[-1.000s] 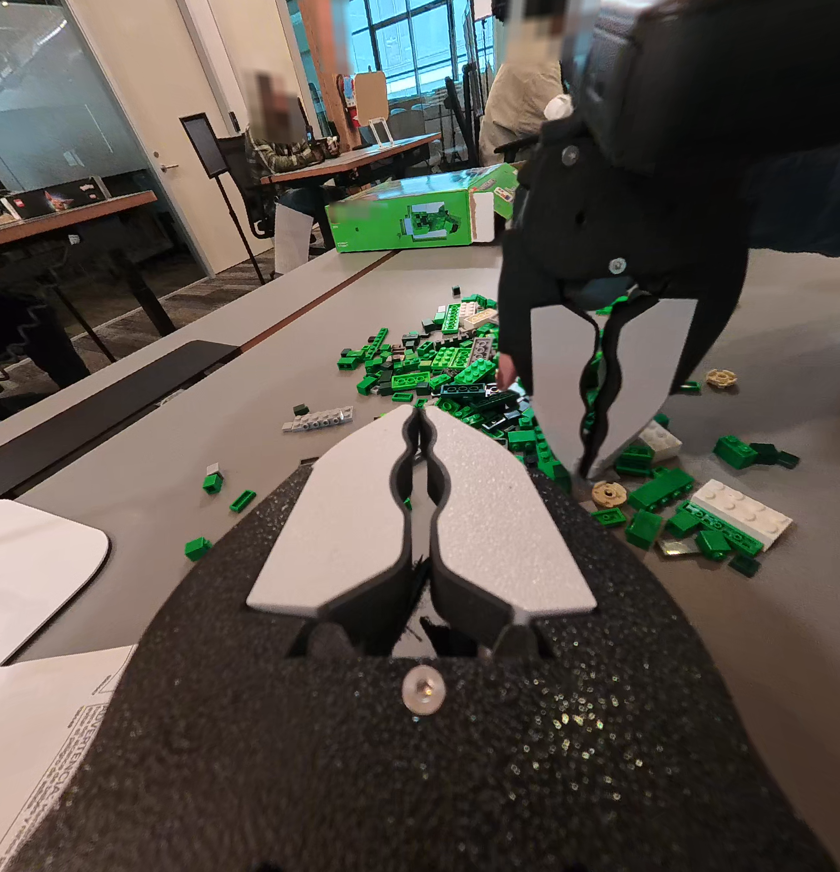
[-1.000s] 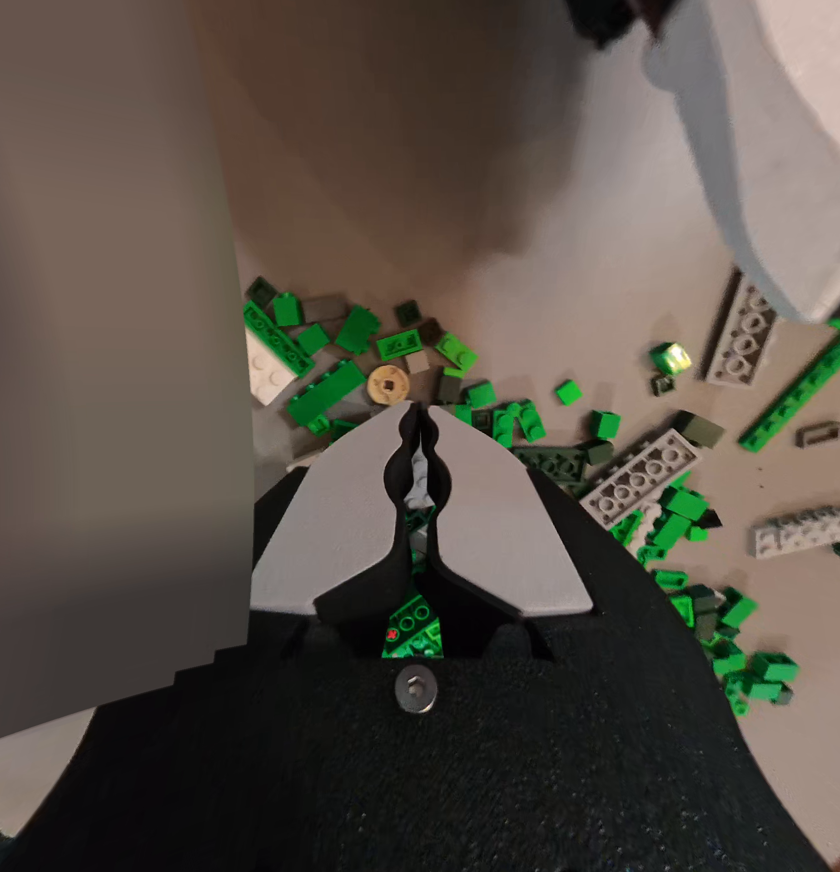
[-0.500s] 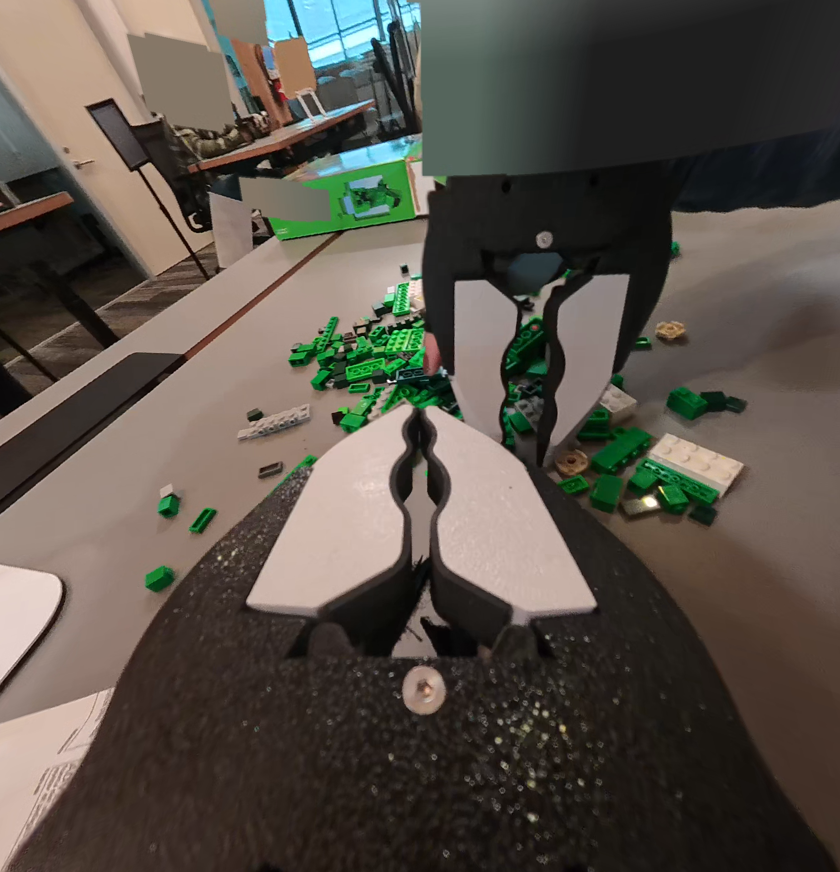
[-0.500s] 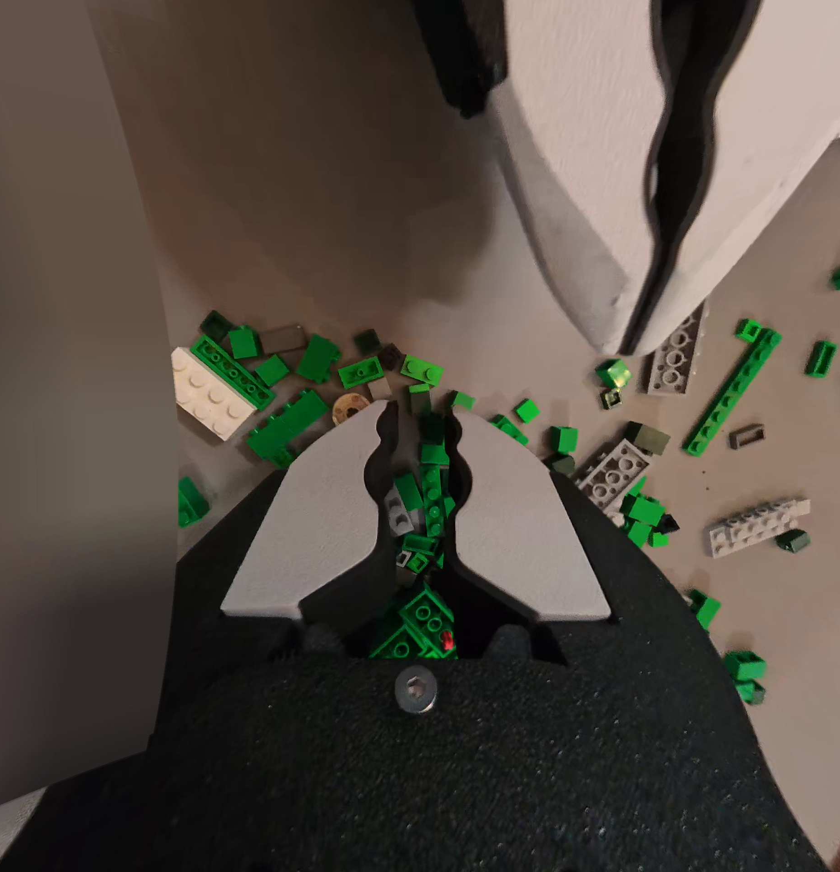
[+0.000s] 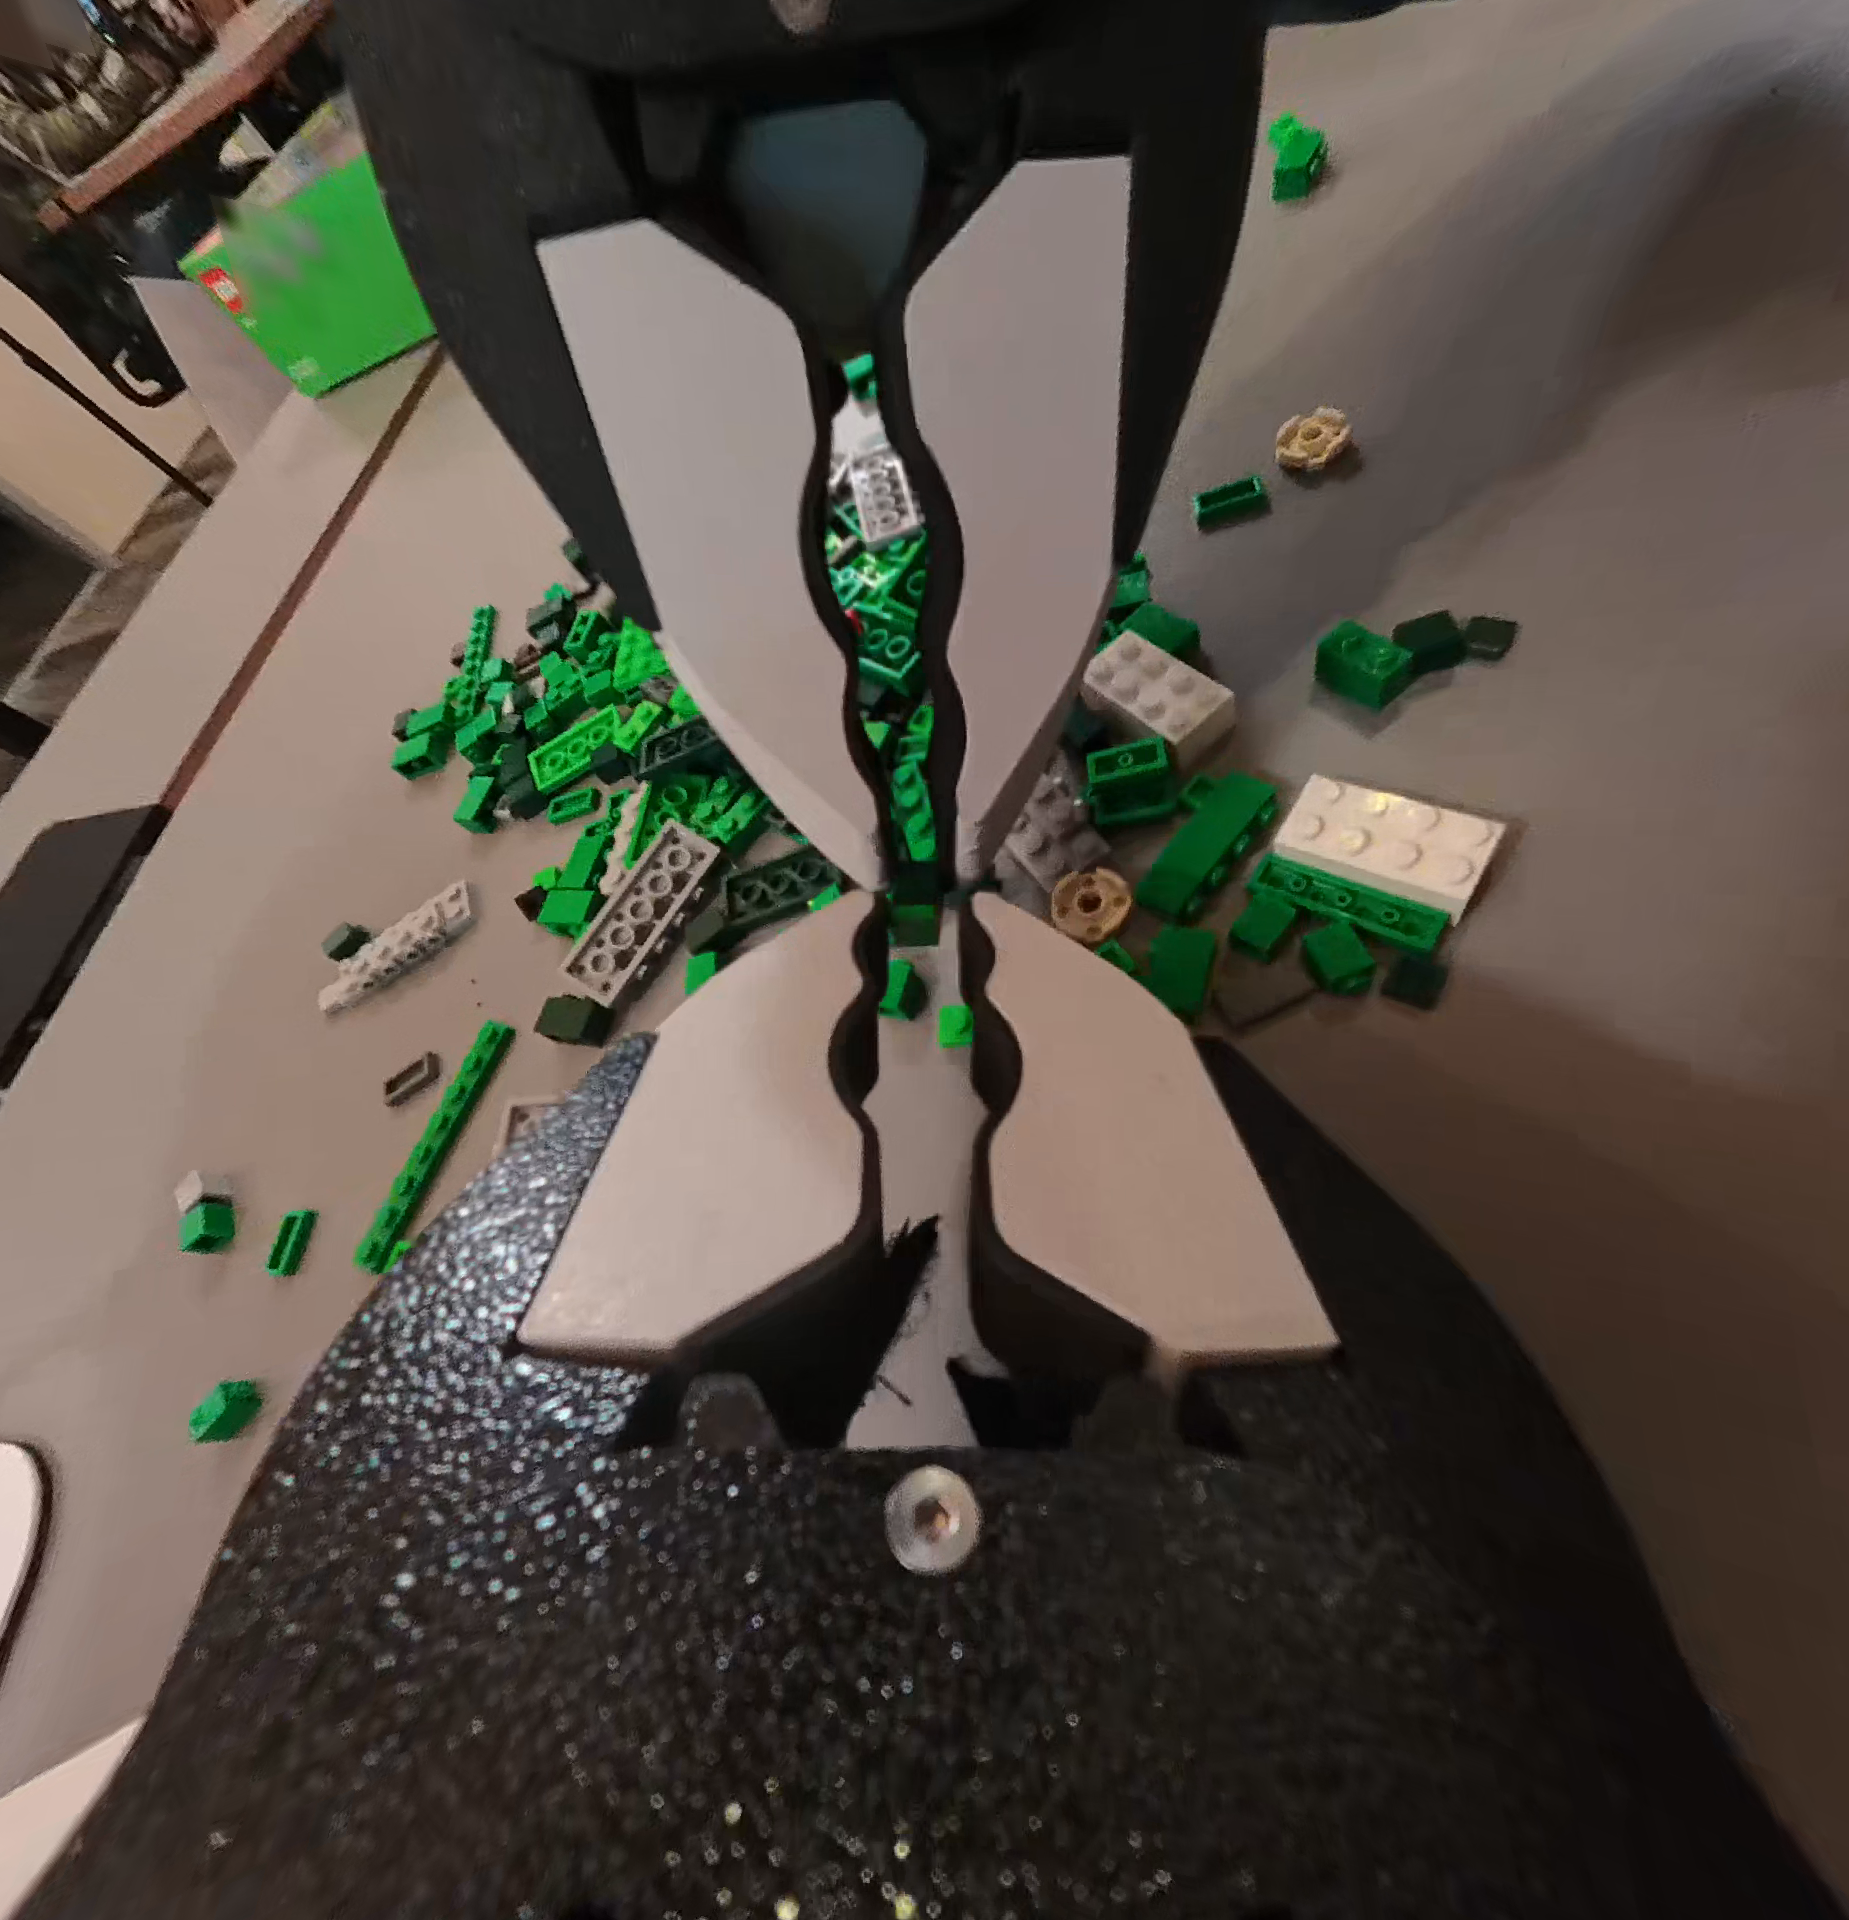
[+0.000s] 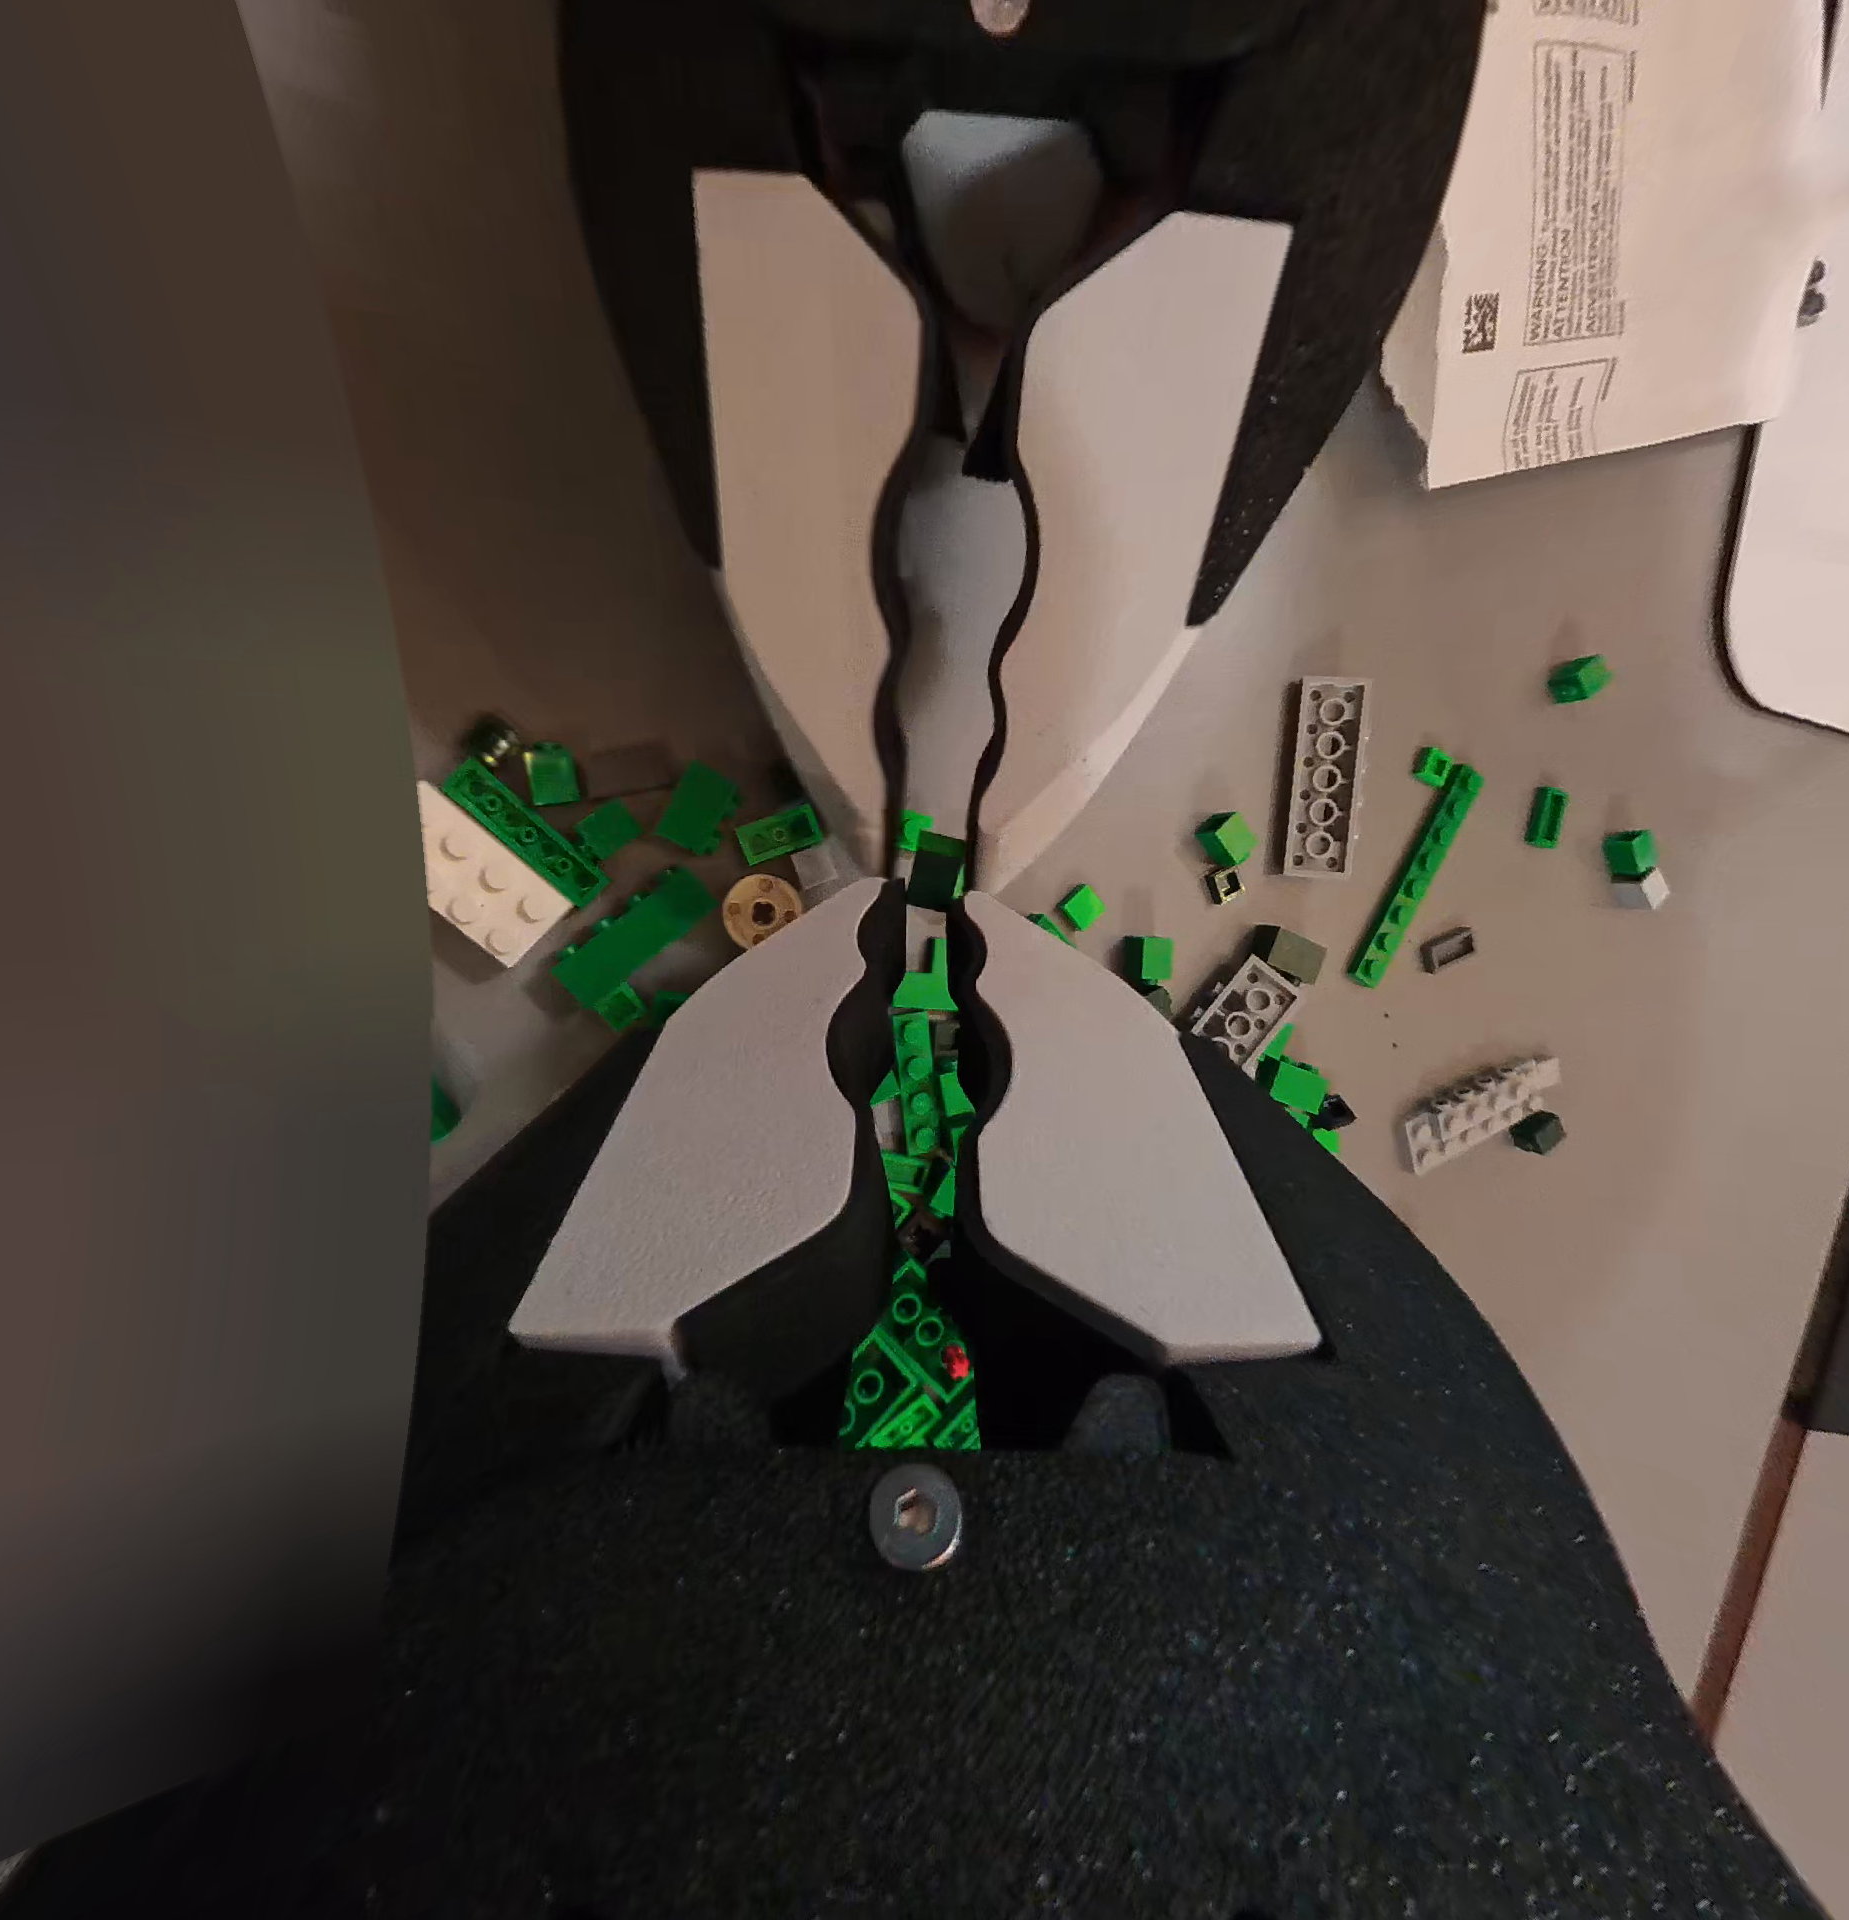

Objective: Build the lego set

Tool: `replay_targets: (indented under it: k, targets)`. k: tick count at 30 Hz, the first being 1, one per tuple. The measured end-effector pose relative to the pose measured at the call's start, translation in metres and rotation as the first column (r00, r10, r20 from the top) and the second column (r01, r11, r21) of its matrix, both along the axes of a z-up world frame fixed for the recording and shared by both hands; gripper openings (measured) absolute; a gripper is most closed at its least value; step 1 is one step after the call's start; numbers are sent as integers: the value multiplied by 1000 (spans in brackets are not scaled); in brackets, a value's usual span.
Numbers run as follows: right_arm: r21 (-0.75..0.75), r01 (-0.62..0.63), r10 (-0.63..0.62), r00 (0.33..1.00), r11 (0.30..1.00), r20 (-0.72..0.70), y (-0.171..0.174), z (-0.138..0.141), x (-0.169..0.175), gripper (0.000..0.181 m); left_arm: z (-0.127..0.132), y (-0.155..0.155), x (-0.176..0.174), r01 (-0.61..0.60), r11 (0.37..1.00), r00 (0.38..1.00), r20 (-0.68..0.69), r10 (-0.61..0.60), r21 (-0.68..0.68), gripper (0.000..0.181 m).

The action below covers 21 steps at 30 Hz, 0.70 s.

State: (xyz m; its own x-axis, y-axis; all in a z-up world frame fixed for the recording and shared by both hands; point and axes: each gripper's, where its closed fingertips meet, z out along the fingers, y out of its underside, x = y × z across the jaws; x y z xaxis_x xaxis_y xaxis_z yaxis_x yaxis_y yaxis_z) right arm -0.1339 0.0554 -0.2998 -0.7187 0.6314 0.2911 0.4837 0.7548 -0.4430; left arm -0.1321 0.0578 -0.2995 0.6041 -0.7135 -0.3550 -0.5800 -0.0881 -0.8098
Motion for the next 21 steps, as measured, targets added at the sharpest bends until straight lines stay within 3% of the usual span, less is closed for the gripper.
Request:
replay_targets:
  k: [6,15,18,21]
  targets:
    - [28,-8,9,1000,1000,-17,0,3,1,8,4,0,1,4,999,997,82,-1,-43,8]
    - [-27,63,-63,998,998,-8,1,6,3,12,7,4,1,-8,1000,997,80,10,-26,8]
    - [-13,106,-106,994,994,-3,7,5,1,26,11,3,4,3,1000,995,99,-1,-14,8]
    - [-18,76,-76,997,997,2,2,2,2,20,11,3,5,6,1000,997,70,-6,1,8]
